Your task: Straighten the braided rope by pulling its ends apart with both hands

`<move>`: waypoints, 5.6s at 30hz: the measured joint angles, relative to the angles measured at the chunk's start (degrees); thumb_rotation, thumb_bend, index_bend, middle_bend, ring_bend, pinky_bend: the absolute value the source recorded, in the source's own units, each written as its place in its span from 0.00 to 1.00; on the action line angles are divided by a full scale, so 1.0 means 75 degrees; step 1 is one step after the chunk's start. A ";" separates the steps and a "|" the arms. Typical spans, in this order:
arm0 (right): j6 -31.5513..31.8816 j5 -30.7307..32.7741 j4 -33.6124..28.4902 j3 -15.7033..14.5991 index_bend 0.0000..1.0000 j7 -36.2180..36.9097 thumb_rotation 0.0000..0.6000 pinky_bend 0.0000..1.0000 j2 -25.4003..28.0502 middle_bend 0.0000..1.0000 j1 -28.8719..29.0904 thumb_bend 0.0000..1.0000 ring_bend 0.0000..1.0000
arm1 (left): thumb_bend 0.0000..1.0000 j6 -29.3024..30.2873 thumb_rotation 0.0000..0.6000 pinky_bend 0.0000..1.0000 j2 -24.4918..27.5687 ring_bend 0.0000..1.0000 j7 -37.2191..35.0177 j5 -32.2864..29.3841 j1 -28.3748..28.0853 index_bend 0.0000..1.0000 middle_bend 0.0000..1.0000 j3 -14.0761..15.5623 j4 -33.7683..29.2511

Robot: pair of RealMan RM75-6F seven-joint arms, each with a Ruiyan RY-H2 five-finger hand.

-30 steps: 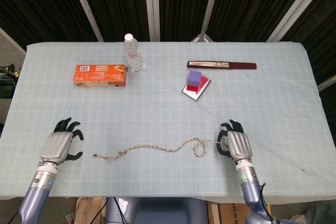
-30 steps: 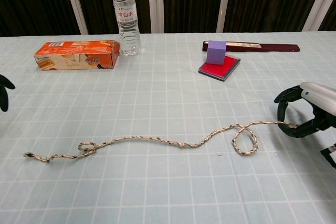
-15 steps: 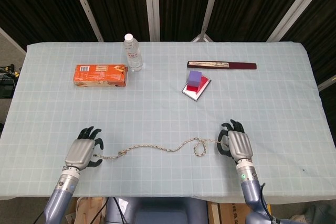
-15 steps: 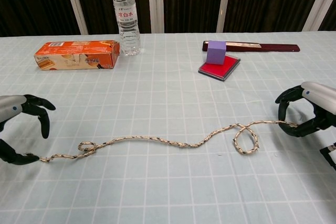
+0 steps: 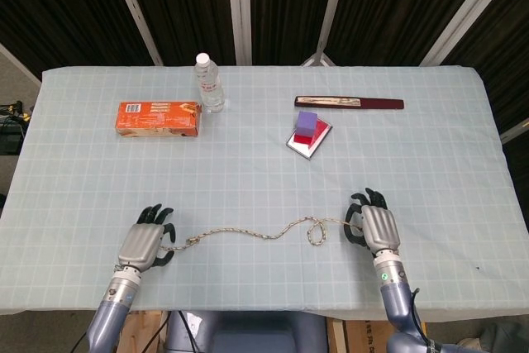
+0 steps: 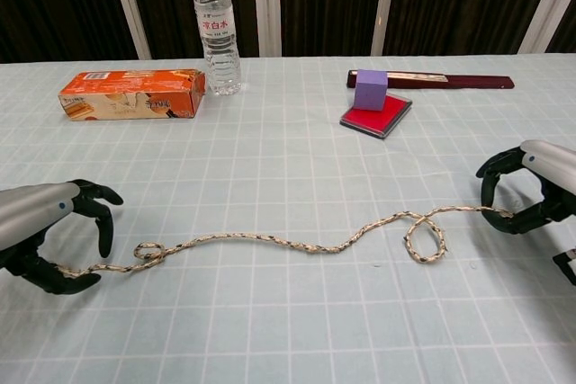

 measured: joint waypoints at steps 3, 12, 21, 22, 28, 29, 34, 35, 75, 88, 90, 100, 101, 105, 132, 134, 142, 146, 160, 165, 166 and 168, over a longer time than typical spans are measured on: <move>0.0018 -0.0006 -0.0031 -0.0003 0.63 -0.0013 1.00 0.00 0.0000 0.24 0.0004 0.47 0.03 | 0.43 -0.0002 1.00 0.00 -0.0051 0.00 0.0008 -0.0050 -0.0015 0.53 0.10 0.0012 0.0047; 0.0046 0.0005 -0.0039 -0.0031 0.63 -0.0065 1.00 0.00 -0.0051 0.24 0.0017 0.47 0.03 | 0.48 -0.0027 1.00 0.00 -0.0067 0.00 -0.0049 -0.0108 -0.0048 0.53 0.10 0.0041 0.0002; 0.0060 0.0052 -0.0053 -0.0035 0.63 -0.0107 1.00 0.00 -0.0057 0.24 0.0023 0.47 0.03 | 0.46 -0.0028 1.00 0.00 -0.0017 0.00 -0.0062 -0.0049 -0.0056 0.52 0.08 0.0158 -0.0060; 0.0063 0.0057 -0.0054 -0.0035 0.63 -0.0108 1.00 0.00 -0.0058 0.24 0.0022 0.47 0.03 | 0.46 -0.0030 1.00 0.00 -0.0013 0.00 -0.0056 -0.0050 -0.0056 0.52 0.08 0.0170 -0.0064; 0.0074 0.0067 -0.0064 -0.0032 0.63 -0.0108 1.00 0.00 -0.0066 0.24 0.0023 0.47 0.03 | 0.51 0.0006 1.00 0.00 -0.0008 0.00 -0.0061 -0.0005 -0.0054 0.54 0.08 0.0204 -0.0085; 0.0075 0.0067 -0.0063 -0.0035 0.63 -0.0114 1.00 0.00 -0.0069 0.24 0.0024 0.47 0.03 | 0.53 0.0011 1.00 0.00 -0.0010 0.00 -0.0063 -0.0005 -0.0054 0.54 0.08 0.0202 -0.0089; 0.0072 0.0071 -0.0048 -0.0056 0.63 -0.0127 1.00 0.00 -0.0091 0.24 0.0027 0.47 0.03 | 0.55 0.0020 1.00 0.00 -0.0027 0.00 -0.0055 -0.0003 -0.0054 0.54 0.08 0.0231 -0.0096; 0.0075 0.0074 -0.0044 -0.0055 0.63 -0.0129 1.00 0.00 -0.0096 0.24 0.0028 0.47 0.03 | 0.55 0.0020 1.00 0.00 -0.0032 0.00 -0.0041 -0.0011 -0.0055 0.54 0.08 0.0238 -0.0088; 0.0110 0.0093 -0.0060 -0.0035 0.63 -0.0122 1.00 0.00 -0.0007 0.25 0.0011 0.47 0.03 | 0.66 0.0279 1.00 0.00 0.0441 0.00 -0.0070 0.0373 -0.0035 0.59 0.11 0.0247 -0.0242; 0.0123 0.0126 -0.0095 0.0034 0.63 -0.0097 1.00 0.00 0.0285 0.25 -0.0012 0.47 0.03 | 0.67 0.0432 1.00 0.00 0.1542 0.00 -0.0654 0.0473 -0.0019 0.60 0.11 -0.0175 -0.0698; 0.0129 0.0136 -0.0090 0.0051 0.63 -0.0098 1.00 0.00 0.0337 0.25 -0.0014 0.47 0.03 | 0.67 0.0450 1.00 0.00 0.1712 0.00 -0.0743 0.0464 -0.0010 0.60 0.11 -0.0232 -0.0733; 0.0143 0.0226 0.0035 0.0094 0.63 -0.0098 1.00 0.00 0.0560 0.25 -0.0049 0.47 0.03 | 0.67 0.0446 1.00 0.00 0.2217 0.00 -0.1158 0.0499 0.0125 0.60 0.11 -0.0203 -0.0672; 0.0151 0.0253 0.0082 0.0114 0.63 -0.0094 1.00 0.00 0.0605 0.25 -0.0056 0.47 0.03 | 0.67 0.0456 1.00 0.00 0.2280 0.00 -0.1218 0.0526 0.0150 0.60 0.11 -0.0190 -0.0663; 0.0121 0.0329 0.0207 0.0151 0.63 -0.0057 1.00 0.00 0.0784 0.25 -0.0083 0.47 0.03 | 0.67 0.0466 1.00 0.00 0.2508 0.00 -0.1445 0.0632 0.0230 0.60 0.11 -0.0146 -0.0643; -0.0030 0.0602 0.0750 0.0008 0.63 -0.0111 1.00 0.00 0.0814 0.25 -0.0198 0.47 0.03 | 0.67 0.0280 1.00 0.00 0.2431 0.00 -0.1761 0.0553 0.0397 0.60 0.11 -0.0050 -0.0050; -0.0029 0.0599 0.0762 0.0006 0.63 -0.0112 1.00 0.00 0.0799 0.25 -0.0199 0.47 0.03 | 0.67 0.0269 1.00 0.00 0.2401 0.00 -0.1752 0.0554 0.0398 0.60 0.11 -0.0047 -0.0009; -0.0052 0.0585 0.0847 -0.0029 0.63 -0.0136 1.00 0.00 0.0756 0.25 -0.0214 0.47 0.03 | 0.67 0.0185 1.00 0.00 0.2257 0.00 -0.1695 0.0460 0.0396 0.60 0.11 -0.0040 0.0234; -0.0075 0.0573 0.0914 -0.0058 0.63 -0.0124 1.00 0.00 0.0737 0.25 -0.0232 0.47 0.03 | 0.67 0.0150 1.00 0.00 0.2177 0.00 -0.1631 0.0421 0.0395 0.60 0.11 -0.0027 0.0408; -0.0167 0.0465 0.0951 -0.0172 0.62 -0.0155 1.00 0.00 0.0700 0.25 -0.0258 0.47 0.03 | 0.67 0.0076 1.00 0.00 0.1992 0.00 -0.1490 0.0397 0.0401 0.60 0.11 0.0009 0.0727; -0.0223 0.0382 0.0898 -0.0231 0.44 -0.0164 1.00 0.00 0.0722 0.25 -0.0257 0.47 0.02 | 0.54 0.0073 1.00 0.00 0.1976 0.00 -0.1422 0.0405 0.0402 0.55 0.10 0.0011 0.0763; -0.0229 0.0366 0.0869 -0.0237 0.40 -0.0167 1.00 0.00 0.0734 0.25 -0.0256 0.47 0.02 | 0.49 0.0057 1.00 0.00 0.1989 0.00 -0.1404 0.0401 0.0399 0.52 0.09 0.0017 0.0762; -0.0247 0.0334 0.0808 -0.0257 0.33 -0.0185 1.00 0.00 0.0768 0.24 -0.0252 0.47 0.01 | 0.41 0.0039 1.00 0.00 0.2022 0.00 -0.1354 0.0402 0.0394 0.47 0.07 0.0033 0.0766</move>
